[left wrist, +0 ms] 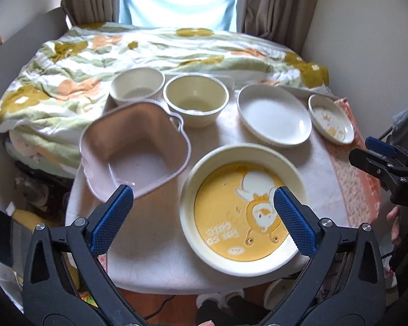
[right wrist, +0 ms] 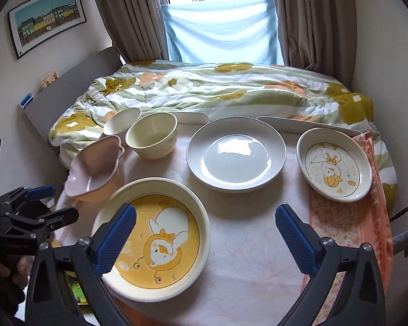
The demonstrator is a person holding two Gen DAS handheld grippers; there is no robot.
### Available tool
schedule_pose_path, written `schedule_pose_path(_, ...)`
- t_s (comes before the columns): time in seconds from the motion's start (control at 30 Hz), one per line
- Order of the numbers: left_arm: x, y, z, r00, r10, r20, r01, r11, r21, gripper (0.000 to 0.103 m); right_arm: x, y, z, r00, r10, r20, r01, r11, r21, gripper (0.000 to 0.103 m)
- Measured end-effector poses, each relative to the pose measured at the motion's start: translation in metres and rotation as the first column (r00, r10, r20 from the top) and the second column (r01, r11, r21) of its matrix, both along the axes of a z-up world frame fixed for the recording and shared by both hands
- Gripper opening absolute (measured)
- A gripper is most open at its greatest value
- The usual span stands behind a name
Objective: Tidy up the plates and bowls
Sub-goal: 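Close both grippers on the rim of the large white plate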
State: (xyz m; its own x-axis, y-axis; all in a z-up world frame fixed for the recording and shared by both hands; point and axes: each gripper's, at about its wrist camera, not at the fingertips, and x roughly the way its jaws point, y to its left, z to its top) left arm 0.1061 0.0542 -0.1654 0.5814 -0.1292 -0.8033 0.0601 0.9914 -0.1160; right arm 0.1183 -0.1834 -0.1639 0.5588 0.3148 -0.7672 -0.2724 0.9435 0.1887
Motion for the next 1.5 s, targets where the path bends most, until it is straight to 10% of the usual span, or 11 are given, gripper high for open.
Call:
schedule_pose_path(0.43,0.057,-0.040,0.071,0.996,0.039,0.075,-0.031,0.993,-0.115,0.103,0.066,-0.056,0.107,0.988,0.061,0.142,-0.053,0.997,-0.060,0.102)
schedule_pose_path(0.77,0.122,-0.089,0.000,0.972,0.208,-0.106,-0.226,0.953,-0.203,0.103,0.196,-0.093,0.017,0.961,0.266,-0.078,-0.259,0.962,0.092,0.101)
schedule_pose_path(1.13,0.184,-0.102,-0.101,0.920,0.260,-0.293,-0.326,0.923,-0.203,0.073,0.258,-0.062,-0.111,0.834,0.462,-0.303,-0.439,0.887,0.142,0.058)
schedule_pose_path(1.27,0.190,-0.099,-0.119,0.907,0.257,-0.332,-0.334,0.921,-0.201,0.054,0.263,-0.057,-0.130,0.805,0.493,-0.329,-0.471,0.869,0.151,0.048)
schedule_pose_path(1.5,0.190,-0.101,-0.125,0.904,0.257,-0.342,-0.335,0.922,-0.192,0.050,0.264,-0.052,-0.142,0.765,0.534,-0.360,-0.528,0.840,0.123,0.027)
